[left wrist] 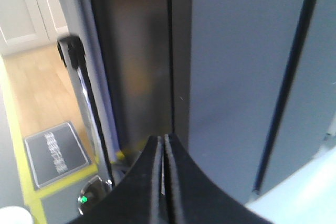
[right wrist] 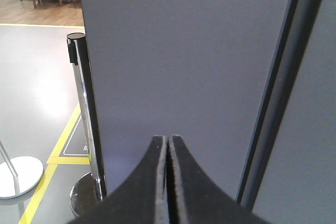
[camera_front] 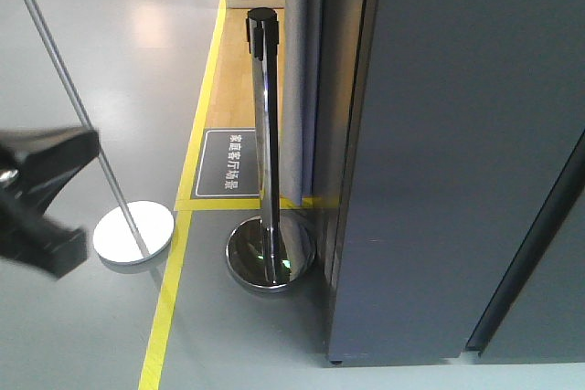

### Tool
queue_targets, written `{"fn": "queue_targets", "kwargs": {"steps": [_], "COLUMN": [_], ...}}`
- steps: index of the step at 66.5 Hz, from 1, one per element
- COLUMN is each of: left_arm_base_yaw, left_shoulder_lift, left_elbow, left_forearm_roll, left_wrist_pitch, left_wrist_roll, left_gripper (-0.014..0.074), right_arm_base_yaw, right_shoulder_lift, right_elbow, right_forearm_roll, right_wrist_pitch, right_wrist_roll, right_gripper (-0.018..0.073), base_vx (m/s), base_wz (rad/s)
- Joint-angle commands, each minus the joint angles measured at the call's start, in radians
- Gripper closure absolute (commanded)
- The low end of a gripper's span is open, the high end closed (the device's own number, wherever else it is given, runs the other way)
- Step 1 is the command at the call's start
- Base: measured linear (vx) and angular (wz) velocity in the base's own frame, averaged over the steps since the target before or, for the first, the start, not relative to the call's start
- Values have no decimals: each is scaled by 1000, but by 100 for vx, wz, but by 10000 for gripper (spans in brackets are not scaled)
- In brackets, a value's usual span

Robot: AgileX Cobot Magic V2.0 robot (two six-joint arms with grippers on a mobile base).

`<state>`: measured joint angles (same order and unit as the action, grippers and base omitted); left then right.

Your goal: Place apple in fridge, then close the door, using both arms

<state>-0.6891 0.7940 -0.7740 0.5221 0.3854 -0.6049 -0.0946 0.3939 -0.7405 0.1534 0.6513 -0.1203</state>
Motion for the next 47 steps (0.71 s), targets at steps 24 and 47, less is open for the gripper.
{"fn": "queue_targets", "kwargs": {"steps": [24,47], "left_arm_base_yaw": [252,569], "left_shoulder_lift": [-333,-594], "left_elbow": [194,568], "left_forearm_roll": [-46,-248], "left_wrist_pitch": [25,-146], "left_wrist_roll": [-2,242], "left_gripper": [602,602], "right_arm_base_yaw": [-2,-2], "right_shoulder_lift": [14,14], "right_elbow": [-23,-23], "right_forearm_roll": [-3,-3], "right_wrist_pitch": [-77,-77], "right_wrist_roll": [-10,-10], "right_gripper": [568,568], "base_vx": [0,0], "base_wz": [0,0]}}
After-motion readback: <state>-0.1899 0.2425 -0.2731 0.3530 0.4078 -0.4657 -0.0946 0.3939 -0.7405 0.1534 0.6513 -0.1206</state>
